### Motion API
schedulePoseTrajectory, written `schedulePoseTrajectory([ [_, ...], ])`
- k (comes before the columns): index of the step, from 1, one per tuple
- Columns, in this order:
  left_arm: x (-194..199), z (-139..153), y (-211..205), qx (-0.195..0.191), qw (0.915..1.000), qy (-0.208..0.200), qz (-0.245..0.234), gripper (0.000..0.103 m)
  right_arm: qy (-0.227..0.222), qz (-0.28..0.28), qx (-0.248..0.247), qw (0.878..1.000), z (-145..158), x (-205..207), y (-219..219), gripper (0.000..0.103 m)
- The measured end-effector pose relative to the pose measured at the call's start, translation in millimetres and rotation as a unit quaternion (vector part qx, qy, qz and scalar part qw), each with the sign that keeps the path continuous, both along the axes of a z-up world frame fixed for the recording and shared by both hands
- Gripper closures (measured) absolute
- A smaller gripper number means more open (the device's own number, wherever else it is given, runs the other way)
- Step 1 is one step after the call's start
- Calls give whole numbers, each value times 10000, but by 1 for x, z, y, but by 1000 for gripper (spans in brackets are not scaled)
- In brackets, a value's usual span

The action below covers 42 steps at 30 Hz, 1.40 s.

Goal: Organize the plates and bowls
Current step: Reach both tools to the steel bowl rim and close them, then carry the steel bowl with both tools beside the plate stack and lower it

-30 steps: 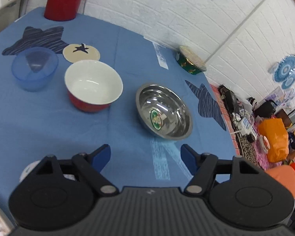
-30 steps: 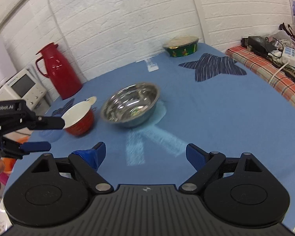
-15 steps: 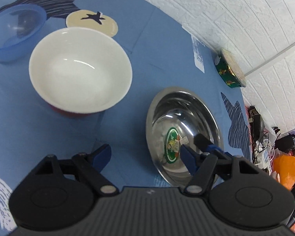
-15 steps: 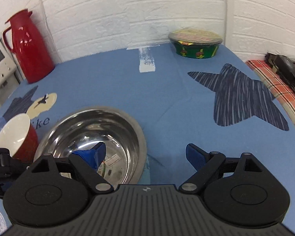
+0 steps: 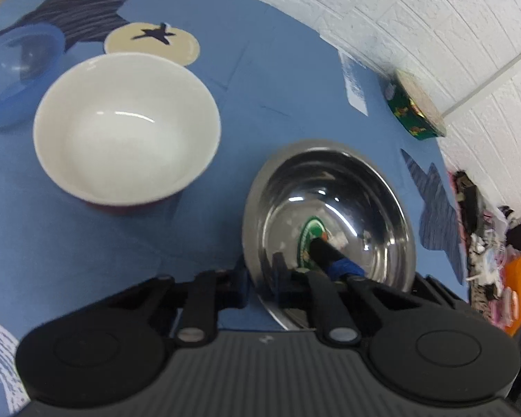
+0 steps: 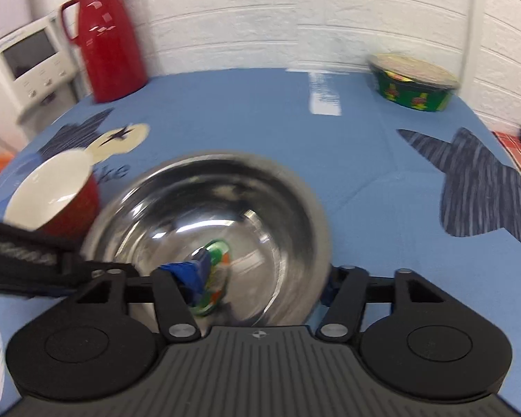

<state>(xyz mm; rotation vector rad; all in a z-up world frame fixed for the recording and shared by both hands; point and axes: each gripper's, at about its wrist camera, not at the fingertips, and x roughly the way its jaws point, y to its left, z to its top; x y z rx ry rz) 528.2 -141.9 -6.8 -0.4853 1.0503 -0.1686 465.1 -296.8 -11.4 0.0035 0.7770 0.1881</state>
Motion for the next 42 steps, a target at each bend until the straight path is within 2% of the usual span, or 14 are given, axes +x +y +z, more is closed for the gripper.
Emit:
schedulePoseTrajectory([
  [3, -13, 6, 1, 338, 9992, -151, -128, 98, -29, 88, -91, 9999, 4, -16, 9, 64],
  [8, -55, 22, 10, 496, 9971, -220, -531, 98, 0, 56, 63, 10000, 11, -55, 15, 63],
  [15, -161, 38, 42, 476, 9911, -384, -1183, 97, -121, 104, 120, 9998, 28, -153, 42, 59],
  [19, -220, 34, 70, 430, 9875, -479, -1441, 97, -178, 33, 274, 9995, 24, -211, 62, 59],
  [23, -257, 23, 92, 264, 9857, -431, -1610, 97, -228, -97, 258, 9994, 18, -254, 82, 58],
  [26, -273, 17, 104, 149, 9854, -435, -1640, 97, -318, -210, 183, 9991, 17, -277, 94, 58],
  [33, -282, 6, 113, 124, 9858, -454, -1613, 96, -301, -359, 240, 9986, 7, -290, 104, 57],
  [42, -272, -4, 106, 417, 9848, -497, -1611, 96, -146, -483, 482, 9976, -10, -288, 101, 56],
])
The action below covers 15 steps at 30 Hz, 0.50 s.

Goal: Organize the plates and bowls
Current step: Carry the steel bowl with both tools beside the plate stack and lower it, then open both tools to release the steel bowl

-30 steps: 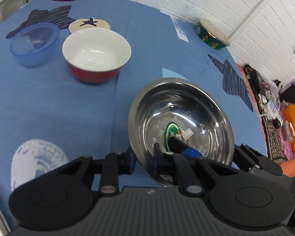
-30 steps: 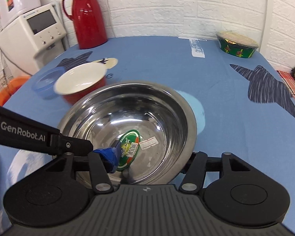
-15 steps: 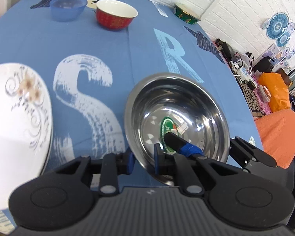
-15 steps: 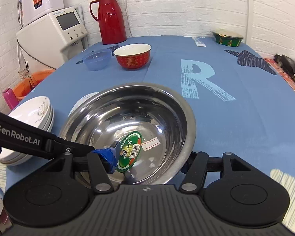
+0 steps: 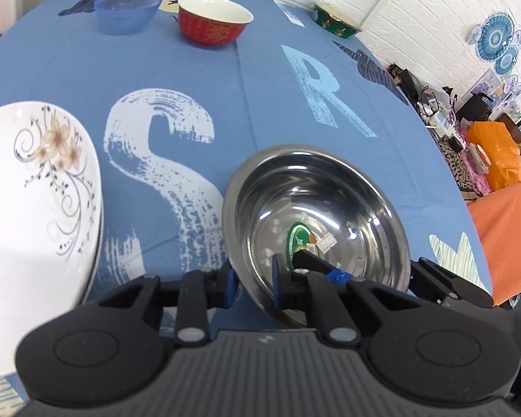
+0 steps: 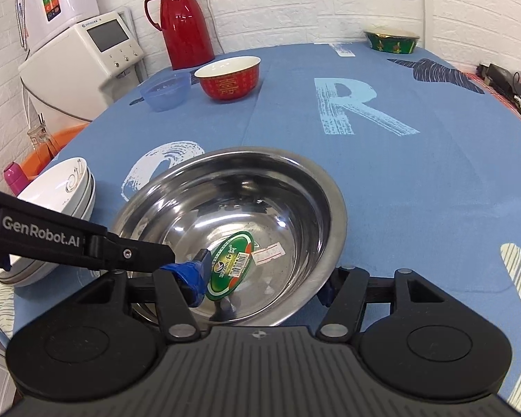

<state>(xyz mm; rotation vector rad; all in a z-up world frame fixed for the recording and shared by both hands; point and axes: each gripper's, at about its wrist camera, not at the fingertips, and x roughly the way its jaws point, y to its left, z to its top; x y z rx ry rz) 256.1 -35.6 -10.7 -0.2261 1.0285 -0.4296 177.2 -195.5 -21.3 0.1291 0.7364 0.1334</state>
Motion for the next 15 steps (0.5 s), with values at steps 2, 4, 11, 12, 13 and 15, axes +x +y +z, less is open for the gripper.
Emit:
schedulePoseTrajectory([
  [2, 3, -4, 1, 17, 10000, 82, 31, 96, -17, 66, -38, 10000, -1, 0, 1, 56],
  [4, 5, -7, 2, -97, 9998, 181, 38, 95, 24, 113, -108, 9999, 0, -1, 3, 55],
  [11, 1, 13, 9, -327, 9992, -193, 146, 35, 129, -258, 533, 9982, 7, -13, -23, 55],
  [12, -1, 18, 8, -287, 9990, -315, 154, 35, 99, -335, 573, 9977, 8, -16, -27, 55],
  [13, -2, 24, 8, -236, 9986, -430, 177, 35, 70, -433, 643, 9970, 9, -18, -31, 55],
  [15, -4, 31, 9, -210, 9982, -531, 204, 34, -48, -671, 859, 9940, 13, -25, -40, 55],
])
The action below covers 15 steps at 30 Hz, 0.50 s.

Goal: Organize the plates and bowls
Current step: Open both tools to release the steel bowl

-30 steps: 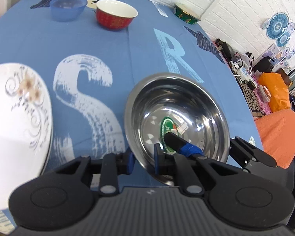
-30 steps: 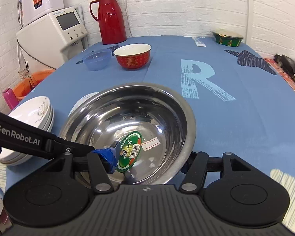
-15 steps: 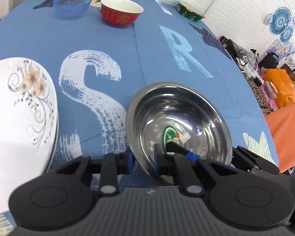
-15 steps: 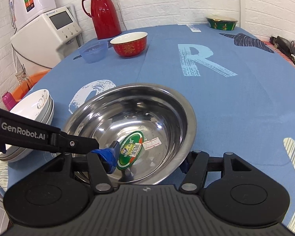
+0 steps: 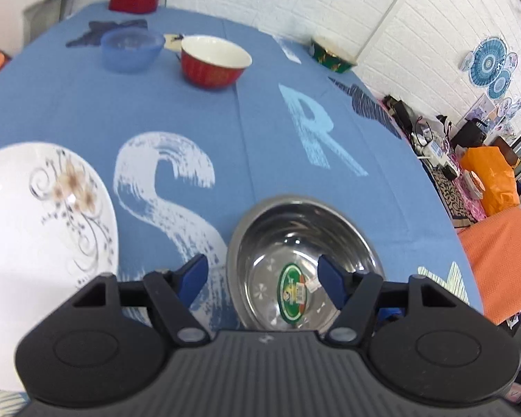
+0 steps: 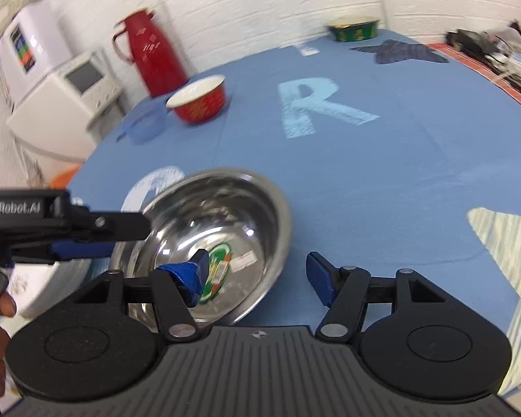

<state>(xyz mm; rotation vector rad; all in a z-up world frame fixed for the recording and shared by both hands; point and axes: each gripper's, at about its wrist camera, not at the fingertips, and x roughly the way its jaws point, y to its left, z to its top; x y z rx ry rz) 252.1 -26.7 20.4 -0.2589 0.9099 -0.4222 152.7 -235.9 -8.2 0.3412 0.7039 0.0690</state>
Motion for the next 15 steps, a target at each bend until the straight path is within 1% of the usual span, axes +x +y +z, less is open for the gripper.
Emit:
schedulePoseTrajectory([
  [2, 0, 7, 5, -91, 9999, -53, 16, 33, -151, -177, 149, 9996, 7, -7, -9, 55],
  [5, 3, 16, 17, -195, 9997, -66, 109, 32, -219, -214, 177, 9994, 16, -9, -15, 55],
  [8, 14, 23, 32, -227, 9996, -23, 182, 31, -228, -84, 156, 9996, 24, -2, -16, 54],
  [12, 38, 29, 57, -273, 9991, 131, 282, 30, -204, 175, 166, 9995, 37, 18, -18, 54],
  [15, 60, 32, 80, -322, 9979, 246, 506, 29, -151, 347, 165, 9991, 43, 36, -17, 54],
])
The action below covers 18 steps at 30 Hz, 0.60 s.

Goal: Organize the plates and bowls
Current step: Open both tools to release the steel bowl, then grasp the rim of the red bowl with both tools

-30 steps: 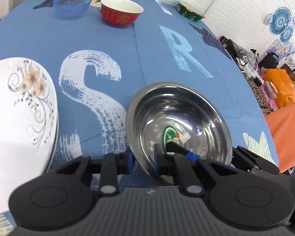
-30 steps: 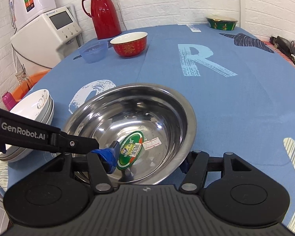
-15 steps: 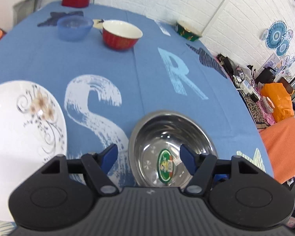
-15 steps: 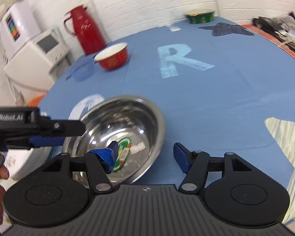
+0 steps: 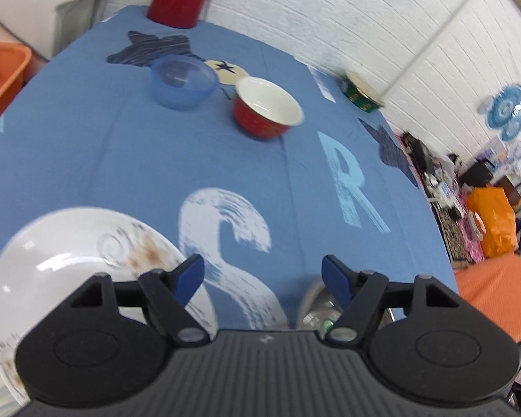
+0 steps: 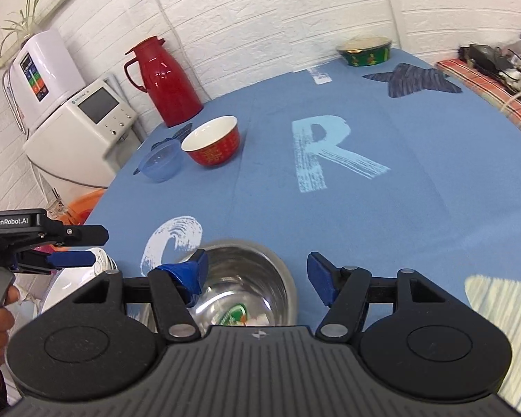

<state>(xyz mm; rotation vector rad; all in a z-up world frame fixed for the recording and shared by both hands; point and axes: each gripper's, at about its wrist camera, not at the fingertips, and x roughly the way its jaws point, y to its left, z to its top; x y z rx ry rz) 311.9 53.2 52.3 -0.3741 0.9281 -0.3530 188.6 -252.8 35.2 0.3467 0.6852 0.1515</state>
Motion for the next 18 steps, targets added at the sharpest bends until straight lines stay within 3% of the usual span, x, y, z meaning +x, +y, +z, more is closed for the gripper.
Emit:
schedulePoseTrajectory([
  [6, 43, 1, 24, -46, 9991, 140, 388, 29, 70, 313, -185, 9993, 11, 45, 10, 53],
  [13, 94, 3, 3, 204, 9989, 83, 413, 29, 207, 679, -237, 9972, 15, 98, 19, 53],
  [18, 143, -4, -24, -218, 9973, 349, 601, 29, 252, 832, -402, 9954, 27, 155, 29, 53],
])
